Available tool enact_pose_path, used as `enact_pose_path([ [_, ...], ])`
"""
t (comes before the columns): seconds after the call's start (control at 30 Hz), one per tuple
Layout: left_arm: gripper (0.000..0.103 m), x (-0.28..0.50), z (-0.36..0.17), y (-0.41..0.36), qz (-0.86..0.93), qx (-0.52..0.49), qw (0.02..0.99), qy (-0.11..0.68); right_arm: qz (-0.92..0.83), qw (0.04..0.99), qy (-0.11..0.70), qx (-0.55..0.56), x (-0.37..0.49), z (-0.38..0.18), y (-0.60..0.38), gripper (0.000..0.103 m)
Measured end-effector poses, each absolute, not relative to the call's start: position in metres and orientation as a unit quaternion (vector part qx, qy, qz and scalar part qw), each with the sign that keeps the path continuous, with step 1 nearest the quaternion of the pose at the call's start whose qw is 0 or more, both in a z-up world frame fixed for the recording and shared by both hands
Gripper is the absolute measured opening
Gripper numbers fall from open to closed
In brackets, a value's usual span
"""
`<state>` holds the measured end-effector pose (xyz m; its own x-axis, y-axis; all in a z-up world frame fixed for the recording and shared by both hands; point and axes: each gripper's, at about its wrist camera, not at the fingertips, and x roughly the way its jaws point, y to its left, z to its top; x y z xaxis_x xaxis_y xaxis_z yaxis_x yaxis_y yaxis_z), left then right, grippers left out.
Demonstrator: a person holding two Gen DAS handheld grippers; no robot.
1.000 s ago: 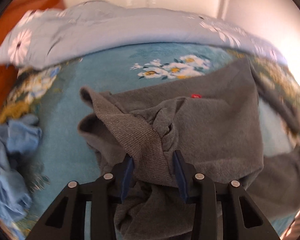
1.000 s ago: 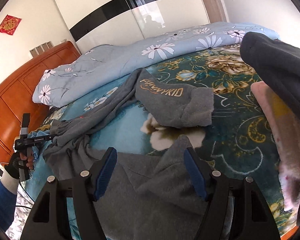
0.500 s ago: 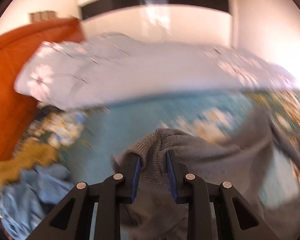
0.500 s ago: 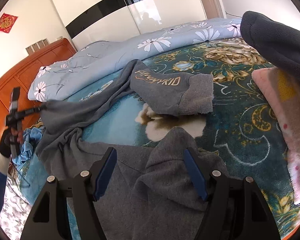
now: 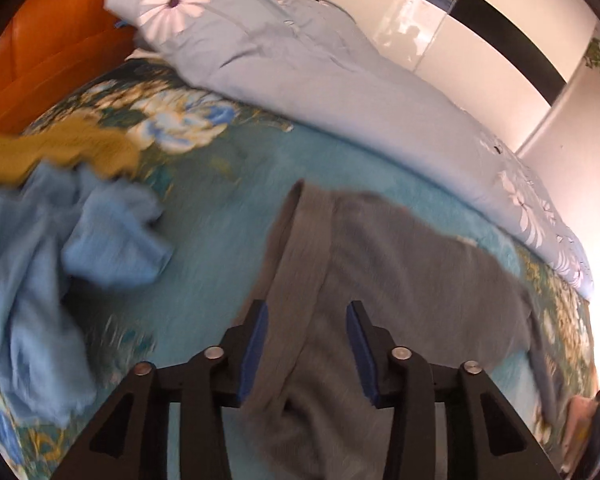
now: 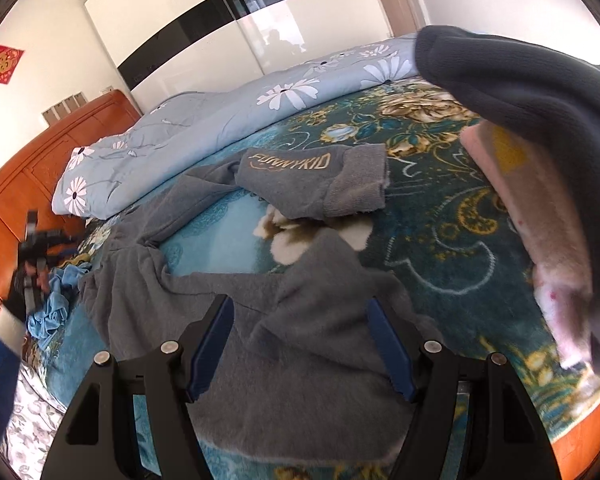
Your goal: Fold clothes
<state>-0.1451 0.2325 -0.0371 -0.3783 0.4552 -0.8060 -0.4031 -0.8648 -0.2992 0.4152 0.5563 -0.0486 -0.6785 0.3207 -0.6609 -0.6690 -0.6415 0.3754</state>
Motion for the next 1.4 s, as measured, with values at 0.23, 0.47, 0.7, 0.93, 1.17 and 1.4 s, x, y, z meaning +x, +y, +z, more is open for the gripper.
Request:
enact_pose_path([
  [0.23,0.053,-0.116,-0.086,0.174,0.821,-0.533,0.185,-0.084,0.839,0.329,0.344,-0.264,0.454,-0.055,0.549,0.071],
  [0.47,0.063,-0.117,-0.102,0.187,0.792,-0.551,0.221,-0.140,0.809,0.362,0.392,-0.247,0.490,-0.063,0.545,0.071],
  [0.7,0.005,-0.119,-0.099,0.185,0.801,-0.528,0.208,-0.191,0.791,0.351,0.445,-0.231,0.507,-0.074,0.542,0.071],
  [0.93,0.005,-0.106,-0.044,0.076,0.863,-0.421,0.139,-0.244,0.800,0.288,0.484,-0.208,0.512,-0.082,0.530,0.071],
  [1.17,0.005,-0.099,-0.067,0.025,0.847,-0.442,0.114,-0.272,0.777,0.221,0.559,-0.186,0.497,-0.114,0.533,0.071],
  [1.4,0.007,-0.093,-0.076,0.036,0.840,-0.455,0.159,-0.250,0.754,0.218,0.608,-0.120,0.506,-0.126,0.544,0.071],
])
